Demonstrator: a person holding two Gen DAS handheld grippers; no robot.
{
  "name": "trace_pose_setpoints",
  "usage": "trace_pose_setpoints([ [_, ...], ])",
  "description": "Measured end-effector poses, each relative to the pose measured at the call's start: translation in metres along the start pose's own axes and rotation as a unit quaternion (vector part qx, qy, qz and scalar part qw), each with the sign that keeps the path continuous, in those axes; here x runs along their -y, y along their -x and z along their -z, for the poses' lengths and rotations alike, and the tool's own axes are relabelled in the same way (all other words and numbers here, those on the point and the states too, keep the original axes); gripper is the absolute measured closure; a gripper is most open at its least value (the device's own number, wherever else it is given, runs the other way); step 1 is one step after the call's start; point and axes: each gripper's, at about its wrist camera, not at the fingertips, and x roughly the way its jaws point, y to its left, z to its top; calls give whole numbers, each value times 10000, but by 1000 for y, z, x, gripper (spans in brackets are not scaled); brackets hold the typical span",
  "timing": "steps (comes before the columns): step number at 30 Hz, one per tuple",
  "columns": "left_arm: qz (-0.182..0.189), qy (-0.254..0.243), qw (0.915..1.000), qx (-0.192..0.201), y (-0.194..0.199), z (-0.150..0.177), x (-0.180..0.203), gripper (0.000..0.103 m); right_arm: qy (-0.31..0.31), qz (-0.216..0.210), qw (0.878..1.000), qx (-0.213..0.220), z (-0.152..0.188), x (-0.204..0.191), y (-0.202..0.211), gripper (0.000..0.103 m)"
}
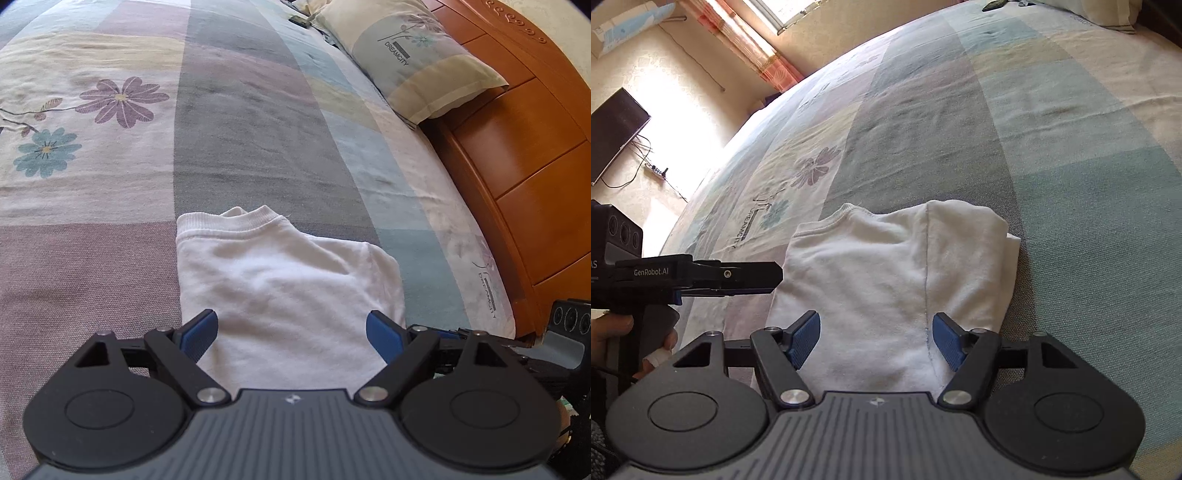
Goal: Fold clothes
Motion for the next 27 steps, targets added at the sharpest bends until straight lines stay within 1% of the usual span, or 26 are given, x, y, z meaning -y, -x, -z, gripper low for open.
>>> trace_pose_setpoints([
  [4,-9,64,10000,28,3,5,-2,16,69,-4,10000,60,-10,-3,0,30],
  [7,-126,188,9997,107,8,8,-10,16,242,-197,9995,-29,-14,-14,-9,28],
  [9,-241,326,9990,183,14,10,-17,16,544,-166,9983,-127,-16,-25,-20,26],
  [12,-398,530,9974,287,24,11,-26,16,1073,-29,9938,-274,-20,-43,-36,26],
  [14,-511,603,9960,426,35,11,-29,16,1472,19,9886,-312,-22,-54,-42,26],
  [17,-674,719,9930,655,53,12,-35,16,2040,43,9786,-275,-24,-72,-52,23],
  [19,-793,846,9900,798,63,16,-40,16,2300,-50,9726,-325,-25,-83,-62,22],
  [21,-924,1016,9867,872,69,23,-47,16,2696,-188,9622,-347,-23,-97,-74,22],
  [24,-1120,1275,9807,974,77,33,-58,16,3281,-221,9436,-382,-16,-115,-95,17],
  [26,-1213,1380,9774,1043,83,39,-60,16,3451,-227,9369,-519,-14,-121,-112,17],
  [27,-1245,1406,9763,1076,85,41,-60,16,3472,-256,9356,-595,-13,-122,-120,12],
])
